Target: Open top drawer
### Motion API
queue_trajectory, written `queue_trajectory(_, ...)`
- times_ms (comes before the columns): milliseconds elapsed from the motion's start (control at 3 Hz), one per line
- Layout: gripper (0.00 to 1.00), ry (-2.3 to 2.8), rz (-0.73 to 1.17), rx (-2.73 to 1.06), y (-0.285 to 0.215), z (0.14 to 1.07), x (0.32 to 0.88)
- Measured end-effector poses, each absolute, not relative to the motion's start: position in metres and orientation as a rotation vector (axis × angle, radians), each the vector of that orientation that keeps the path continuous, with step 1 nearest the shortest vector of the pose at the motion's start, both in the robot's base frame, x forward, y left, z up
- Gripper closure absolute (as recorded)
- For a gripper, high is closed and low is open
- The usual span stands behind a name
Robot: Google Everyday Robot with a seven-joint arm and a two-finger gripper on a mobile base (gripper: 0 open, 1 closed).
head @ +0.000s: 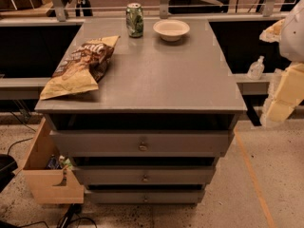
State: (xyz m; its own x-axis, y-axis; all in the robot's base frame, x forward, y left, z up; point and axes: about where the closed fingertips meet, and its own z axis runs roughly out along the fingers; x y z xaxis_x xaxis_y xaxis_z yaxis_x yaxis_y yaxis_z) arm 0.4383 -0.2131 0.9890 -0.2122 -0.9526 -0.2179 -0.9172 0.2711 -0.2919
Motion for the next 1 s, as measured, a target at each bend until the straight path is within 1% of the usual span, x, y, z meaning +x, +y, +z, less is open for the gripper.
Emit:
queue_trajectory(333,0.00,2.197,-0.140,-1.701,-0.213,0.989,0.438)
queue_trajectory(667,0.00,2.134,-0.139,-1.741,-0.216,0.978,0.427)
queue_trajectory(1000,0.00,2.042,-0.126,-1.840,-0.218,0.941,0.396)
